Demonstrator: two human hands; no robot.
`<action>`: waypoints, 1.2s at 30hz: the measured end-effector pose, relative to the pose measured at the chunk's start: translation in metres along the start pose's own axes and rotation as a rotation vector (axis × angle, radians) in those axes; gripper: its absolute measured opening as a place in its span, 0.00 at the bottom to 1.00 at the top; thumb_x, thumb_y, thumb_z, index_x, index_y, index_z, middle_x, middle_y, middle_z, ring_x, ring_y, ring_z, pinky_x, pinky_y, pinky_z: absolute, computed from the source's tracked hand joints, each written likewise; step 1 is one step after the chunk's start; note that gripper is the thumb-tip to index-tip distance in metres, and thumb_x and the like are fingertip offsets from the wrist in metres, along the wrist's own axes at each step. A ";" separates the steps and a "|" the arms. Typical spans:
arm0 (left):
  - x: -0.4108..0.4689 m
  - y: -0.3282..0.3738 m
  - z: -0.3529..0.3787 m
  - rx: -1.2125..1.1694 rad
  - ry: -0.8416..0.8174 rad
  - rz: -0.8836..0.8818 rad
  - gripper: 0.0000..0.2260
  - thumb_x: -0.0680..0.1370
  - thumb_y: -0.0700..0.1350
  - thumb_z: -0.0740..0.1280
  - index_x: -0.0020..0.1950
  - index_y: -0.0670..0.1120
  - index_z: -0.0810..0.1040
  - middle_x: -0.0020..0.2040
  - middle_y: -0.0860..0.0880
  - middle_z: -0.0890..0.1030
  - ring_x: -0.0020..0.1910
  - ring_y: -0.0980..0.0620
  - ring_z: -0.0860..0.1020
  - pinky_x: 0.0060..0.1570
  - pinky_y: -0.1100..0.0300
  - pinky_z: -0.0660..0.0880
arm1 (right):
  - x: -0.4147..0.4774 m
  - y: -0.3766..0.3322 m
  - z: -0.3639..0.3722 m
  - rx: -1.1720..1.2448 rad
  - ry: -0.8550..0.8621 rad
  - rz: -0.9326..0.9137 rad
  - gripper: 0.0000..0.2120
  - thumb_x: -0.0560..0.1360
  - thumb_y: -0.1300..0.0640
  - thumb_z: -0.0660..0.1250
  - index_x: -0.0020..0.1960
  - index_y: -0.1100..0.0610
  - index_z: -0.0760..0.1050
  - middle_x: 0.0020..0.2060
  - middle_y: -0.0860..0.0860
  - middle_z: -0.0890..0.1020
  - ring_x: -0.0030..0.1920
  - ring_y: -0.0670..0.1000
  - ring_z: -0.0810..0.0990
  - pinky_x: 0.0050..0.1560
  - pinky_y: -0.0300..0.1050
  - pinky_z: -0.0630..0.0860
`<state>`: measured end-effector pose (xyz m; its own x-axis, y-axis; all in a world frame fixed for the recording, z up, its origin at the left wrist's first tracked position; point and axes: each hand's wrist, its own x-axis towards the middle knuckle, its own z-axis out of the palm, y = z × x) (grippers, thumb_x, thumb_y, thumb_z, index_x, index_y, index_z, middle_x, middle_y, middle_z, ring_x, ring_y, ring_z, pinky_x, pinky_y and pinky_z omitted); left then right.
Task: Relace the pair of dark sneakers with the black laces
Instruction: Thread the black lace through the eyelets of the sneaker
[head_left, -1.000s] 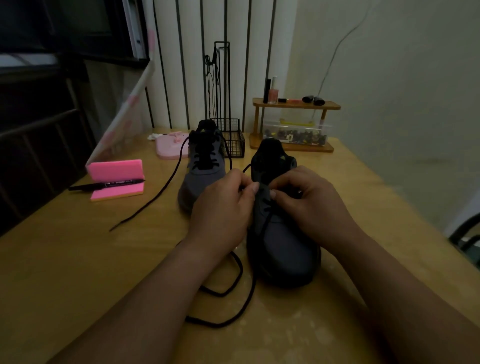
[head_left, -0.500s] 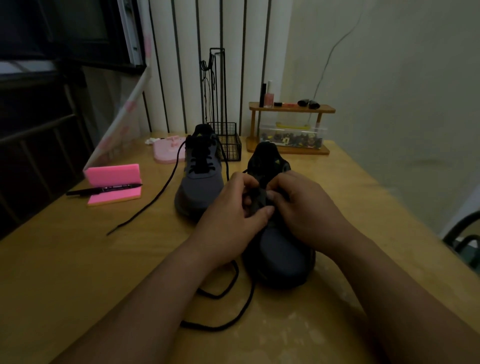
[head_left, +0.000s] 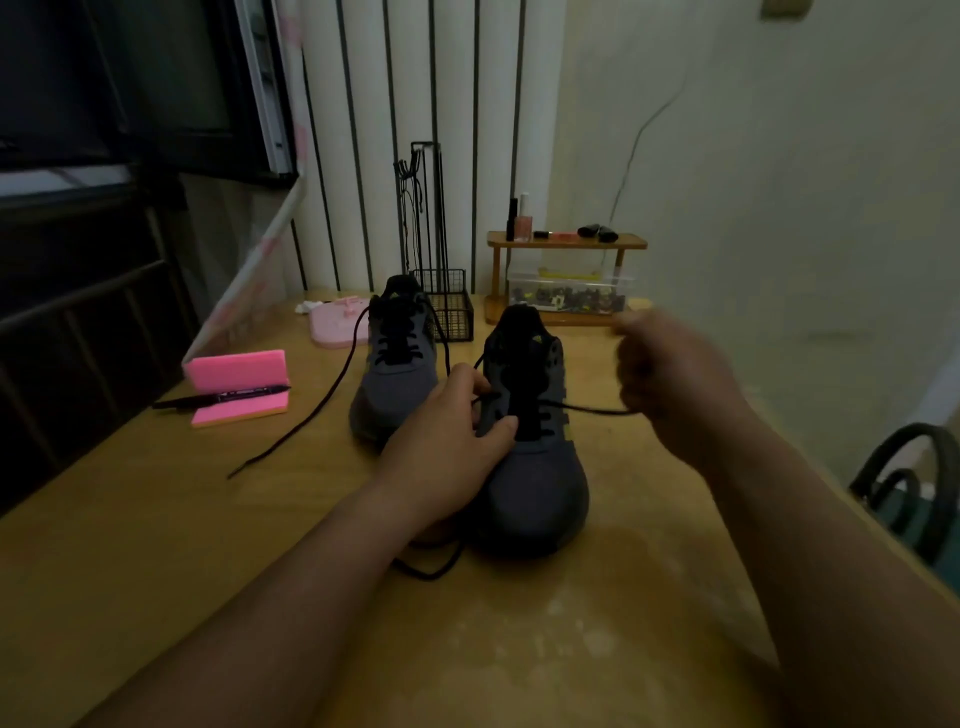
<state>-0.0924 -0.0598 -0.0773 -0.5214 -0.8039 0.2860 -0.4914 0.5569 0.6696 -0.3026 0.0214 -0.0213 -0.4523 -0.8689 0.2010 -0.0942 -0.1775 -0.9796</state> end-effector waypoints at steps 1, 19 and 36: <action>0.000 0.002 -0.005 -0.008 -0.034 -0.034 0.16 0.81 0.59 0.68 0.65 0.57 0.67 0.48 0.57 0.74 0.44 0.60 0.76 0.38 0.60 0.70 | -0.003 0.001 0.010 -0.395 -0.090 -0.072 0.10 0.84 0.50 0.64 0.52 0.56 0.77 0.38 0.47 0.76 0.36 0.47 0.74 0.36 0.41 0.70; -0.021 0.017 -0.001 0.146 -0.033 -0.233 0.38 0.77 0.63 0.71 0.81 0.52 0.58 0.76 0.50 0.73 0.74 0.44 0.71 0.75 0.42 0.61 | -0.008 0.004 -0.024 0.560 0.173 0.235 0.02 0.84 0.59 0.56 0.52 0.57 0.66 0.39 0.55 0.79 0.29 0.47 0.64 0.25 0.38 0.60; -0.040 0.014 0.023 -0.125 0.141 -0.274 0.49 0.72 0.62 0.76 0.80 0.67 0.43 0.77 0.50 0.71 0.73 0.45 0.73 0.66 0.39 0.75 | -0.008 0.005 0.007 -0.977 -0.290 -0.075 0.12 0.83 0.51 0.66 0.45 0.56 0.81 0.37 0.52 0.82 0.37 0.51 0.80 0.39 0.48 0.75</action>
<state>-0.0948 -0.0144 -0.0952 -0.2761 -0.9461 0.1695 -0.5058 0.2930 0.8114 -0.2926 0.0244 -0.0278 -0.1953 -0.9726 0.1265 -0.8544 0.1054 -0.5088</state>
